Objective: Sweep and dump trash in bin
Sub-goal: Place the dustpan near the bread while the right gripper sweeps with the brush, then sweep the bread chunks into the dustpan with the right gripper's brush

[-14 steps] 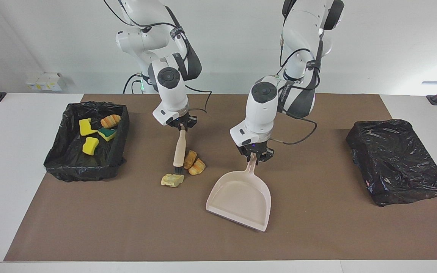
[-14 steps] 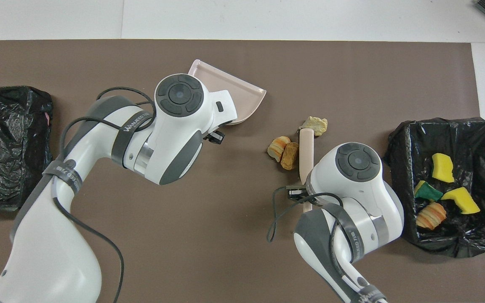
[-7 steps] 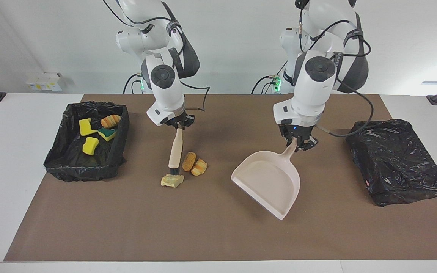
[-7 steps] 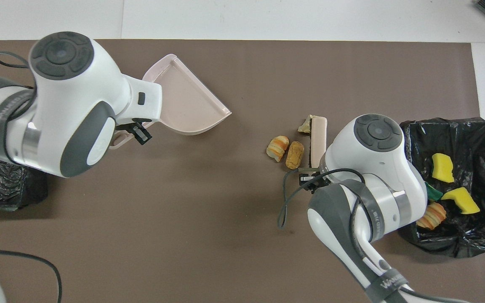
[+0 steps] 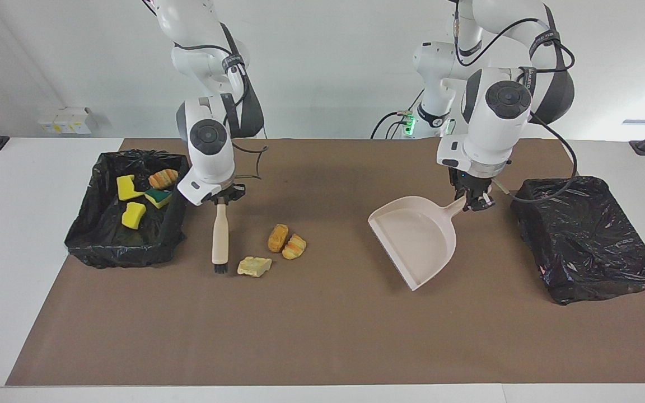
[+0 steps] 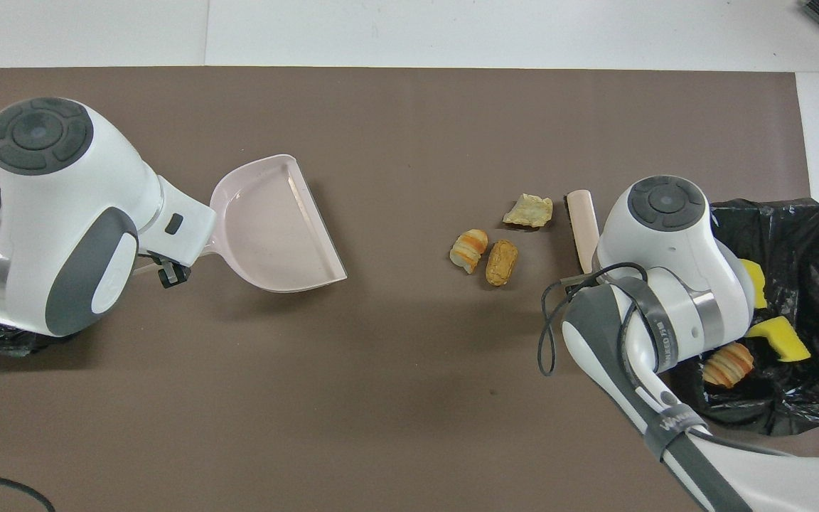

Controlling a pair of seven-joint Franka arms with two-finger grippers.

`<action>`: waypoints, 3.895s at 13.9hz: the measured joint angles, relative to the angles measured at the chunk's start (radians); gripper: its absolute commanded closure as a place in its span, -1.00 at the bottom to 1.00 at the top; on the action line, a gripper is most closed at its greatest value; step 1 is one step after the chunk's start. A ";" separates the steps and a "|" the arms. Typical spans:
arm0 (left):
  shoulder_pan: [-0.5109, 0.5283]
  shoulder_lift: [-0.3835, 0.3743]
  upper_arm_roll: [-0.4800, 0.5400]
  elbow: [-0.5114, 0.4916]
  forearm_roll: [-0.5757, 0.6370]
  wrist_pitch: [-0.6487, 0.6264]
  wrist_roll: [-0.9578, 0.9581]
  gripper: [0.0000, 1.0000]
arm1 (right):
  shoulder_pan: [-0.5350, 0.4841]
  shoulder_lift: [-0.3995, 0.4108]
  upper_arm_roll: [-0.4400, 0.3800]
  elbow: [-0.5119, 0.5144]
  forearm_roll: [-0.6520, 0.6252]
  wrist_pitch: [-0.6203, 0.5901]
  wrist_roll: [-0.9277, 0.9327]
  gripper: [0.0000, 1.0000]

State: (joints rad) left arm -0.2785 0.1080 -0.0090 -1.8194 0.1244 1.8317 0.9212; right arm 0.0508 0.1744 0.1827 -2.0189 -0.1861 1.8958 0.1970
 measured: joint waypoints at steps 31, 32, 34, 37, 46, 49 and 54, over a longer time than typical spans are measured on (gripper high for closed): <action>-0.082 -0.059 -0.026 -0.316 0.000 0.322 -0.111 1.00 | 0.379 0.190 0.017 0.160 0.736 0.264 0.361 1.00; -0.082 -0.059 -0.026 -0.316 0.000 0.323 -0.111 1.00 | 0.380 0.191 0.020 0.161 0.795 0.280 0.338 1.00; -0.082 -0.059 -0.025 -0.316 -0.002 0.325 -0.115 1.00 | 0.394 0.191 0.027 0.165 0.895 0.336 0.303 1.00; -0.082 -0.058 -0.024 -0.317 -0.035 0.351 -0.123 1.00 | 0.410 0.178 0.031 0.187 0.928 0.344 0.305 1.00; -0.081 -0.058 -0.016 -0.325 -0.071 0.362 -0.194 1.00 | 0.324 0.067 0.014 0.185 0.639 0.123 0.326 1.00; -0.081 -0.058 -0.016 -0.331 -0.072 0.360 -0.227 1.00 | 0.323 0.102 0.015 0.182 0.537 0.122 0.326 1.00; -0.080 -0.058 -0.013 -0.331 -0.071 0.361 -0.091 1.00 | 0.336 0.204 0.019 0.245 0.388 0.124 0.326 1.00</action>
State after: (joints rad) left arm -0.3587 0.0496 -0.0224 -2.1504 0.0535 2.1924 0.8302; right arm 0.3867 0.3783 0.2019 -1.7736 0.2021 2.0199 0.5230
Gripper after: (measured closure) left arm 0.674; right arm 0.736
